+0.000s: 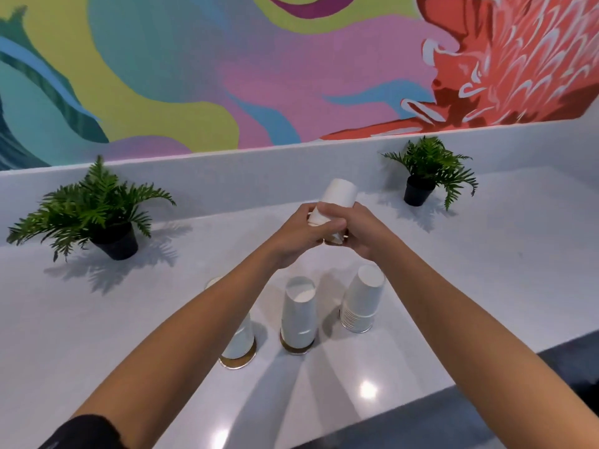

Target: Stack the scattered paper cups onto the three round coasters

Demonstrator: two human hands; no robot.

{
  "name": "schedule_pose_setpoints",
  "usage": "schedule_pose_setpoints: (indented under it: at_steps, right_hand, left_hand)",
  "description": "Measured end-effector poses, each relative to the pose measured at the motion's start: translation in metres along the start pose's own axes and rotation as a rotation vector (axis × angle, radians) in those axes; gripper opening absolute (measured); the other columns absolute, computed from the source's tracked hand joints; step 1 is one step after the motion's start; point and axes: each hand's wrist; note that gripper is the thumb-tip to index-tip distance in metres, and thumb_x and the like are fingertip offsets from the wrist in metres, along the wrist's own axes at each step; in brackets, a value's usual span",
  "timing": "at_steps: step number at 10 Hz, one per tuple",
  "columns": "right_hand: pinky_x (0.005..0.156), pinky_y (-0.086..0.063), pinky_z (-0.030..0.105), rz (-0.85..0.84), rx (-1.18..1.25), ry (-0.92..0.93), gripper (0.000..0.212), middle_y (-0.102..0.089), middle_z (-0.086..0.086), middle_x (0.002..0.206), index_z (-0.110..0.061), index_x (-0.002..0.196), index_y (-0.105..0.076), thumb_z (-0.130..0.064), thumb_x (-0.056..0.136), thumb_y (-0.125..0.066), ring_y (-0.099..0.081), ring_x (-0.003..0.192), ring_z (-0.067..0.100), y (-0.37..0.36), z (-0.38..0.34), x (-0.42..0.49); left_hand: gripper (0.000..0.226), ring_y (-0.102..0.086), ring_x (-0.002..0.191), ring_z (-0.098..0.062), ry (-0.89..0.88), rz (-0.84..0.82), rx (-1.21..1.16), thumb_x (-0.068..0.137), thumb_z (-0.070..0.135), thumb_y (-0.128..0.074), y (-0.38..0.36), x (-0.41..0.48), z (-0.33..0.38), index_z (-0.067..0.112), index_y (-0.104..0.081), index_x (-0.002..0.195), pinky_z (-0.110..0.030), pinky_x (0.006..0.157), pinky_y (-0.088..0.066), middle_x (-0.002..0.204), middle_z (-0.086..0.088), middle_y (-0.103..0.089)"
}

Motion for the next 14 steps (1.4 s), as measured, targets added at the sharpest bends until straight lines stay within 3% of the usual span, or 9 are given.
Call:
schedule_pose_setpoints:
  at_steps: [1, 2, 3, 6, 8, 9, 11, 12, 14]
  right_hand:
    - [0.076, -0.060, 0.041, 0.087, -0.068, 0.021, 0.062, -0.066, 0.014, 0.113, -0.011, 0.122, -0.050, -0.028, 0.070, -0.080, -0.069, 0.095, 0.026, 0.011, 0.001, -0.009]
    - [0.075, -0.059, 0.041, 0.211, -0.308, 0.110, 0.072, -0.056, 0.006, 0.111, -0.015, 0.125, -0.038, -0.027, 0.068, -0.081, -0.062, 0.098, 0.021, 0.021, 0.007, -0.021]
    - [0.074, -0.056, 0.038, 0.256, -0.461, 0.196, 0.071, -0.055, 0.005, 0.109, -0.016, 0.125, -0.036, -0.025, 0.069, -0.079, -0.058, 0.099, 0.020, 0.032, 0.016, -0.035]
    - [0.081, -0.052, 0.034, 0.250, -0.487, 0.258, 0.066, -0.058, 0.001, 0.114, -0.018, 0.124, -0.037, -0.021, 0.074, -0.079, -0.058, 0.101, 0.019, 0.056, 0.056, -0.059]
    - [0.080, -0.050, 0.026, 0.205, -0.435, 0.274, 0.062, -0.059, -0.003, 0.115, -0.018, 0.125, -0.037, -0.021, 0.078, -0.077, -0.060, 0.102, 0.013, 0.060, 0.078, -0.065]
    - [0.079, -0.048, 0.020, 0.181, -0.426, 0.265, 0.061, -0.059, -0.010, 0.111, -0.019, 0.127, -0.038, -0.022, 0.079, -0.077, -0.058, 0.100, 0.001, 0.060, 0.086, -0.066]
    - [0.075, -0.043, 0.015, 0.155, -0.496, 0.272, 0.056, -0.052, -0.008, 0.120, -0.019, 0.126, -0.041, -0.024, 0.081, -0.075, -0.054, 0.104, 0.007, 0.064, 0.096, -0.065]
    - [0.078, -0.043, 0.016, 0.135, -0.505, 0.274, 0.055, -0.054, -0.006, 0.121, -0.020, 0.124, -0.042, -0.026, 0.080, -0.075, -0.055, 0.105, 0.009, 0.066, 0.095, -0.062]
    - [0.089, -0.046, 0.027, 0.145, -0.596, 0.343, 0.048, -0.059, -0.002, 0.115, -0.020, 0.120, -0.047, -0.035, 0.081, -0.071, -0.056, 0.108, 0.014, 0.065, 0.083, -0.058]
  left_hand:
    - [0.045, -0.061, 0.099, -0.012, -0.040, -0.117, 0.119, 0.082, 0.011, -0.073, -0.012, -0.001, -0.002, 0.022, -0.048, 0.119, -0.026, 0.084, -0.052, 0.114, -0.001, -0.061]
    - [0.044, -0.062, 0.093, -0.007, -0.046, -0.131, 0.215, 0.080, 0.003, -0.073, -0.026, 0.001, 0.000, 0.022, -0.049, 0.112, -0.017, 0.077, -0.055, 0.109, 0.001, -0.062]
    - [0.066, -0.062, 0.104, -0.017, -0.035, -0.094, 0.313, 0.065, 0.015, -0.080, -0.037, 0.003, -0.001, 0.018, -0.046, 0.122, -0.034, 0.091, -0.054, 0.114, 0.000, -0.062]
    - [0.074, -0.058, 0.108, -0.027, -0.058, -0.135, 0.656, 0.070, 0.006, -0.077, -0.060, -0.002, -0.010, 0.015, -0.036, 0.130, -0.045, 0.088, -0.053, 0.124, -0.008, -0.056]
    - [0.082, -0.059, 0.107, -0.028, -0.079, -0.143, 0.706, 0.070, 0.004, -0.076, -0.065, -0.009, -0.022, 0.017, -0.031, 0.137, -0.043, 0.087, -0.053, 0.124, -0.007, -0.056]
    - [0.087, -0.059, 0.106, -0.026, -0.093, -0.131, 0.747, 0.071, 0.003, -0.075, -0.066, -0.013, -0.027, 0.021, -0.027, 0.141, -0.042, 0.087, -0.053, 0.126, -0.008, -0.055]
    - [0.092, -0.059, 0.107, -0.026, -0.089, -0.126, 0.863, 0.071, 0.000, -0.073, -0.068, -0.017, -0.034, 0.026, -0.023, 0.145, -0.041, 0.090, -0.051, 0.126, -0.009, -0.056]
    - [0.089, -0.059, 0.107, -0.026, -0.082, -0.129, 0.876, 0.071, -0.002, -0.071, -0.067, -0.014, -0.037, 0.025, -0.027, 0.143, -0.042, 0.087, -0.053, 0.126, -0.010, -0.057]
    - [0.089, -0.052, 0.119, -0.027, -0.053, -0.109, 0.935, 0.074, 0.002, -0.075, -0.060, -0.016, -0.031, 0.021, -0.025, 0.145, -0.031, 0.084, -0.048, 0.135, -0.011, -0.051]
Point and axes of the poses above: each hand's wrist, its own x-axis towards the middle knuckle, its own y-axis out of the back of the hand, z = x × y
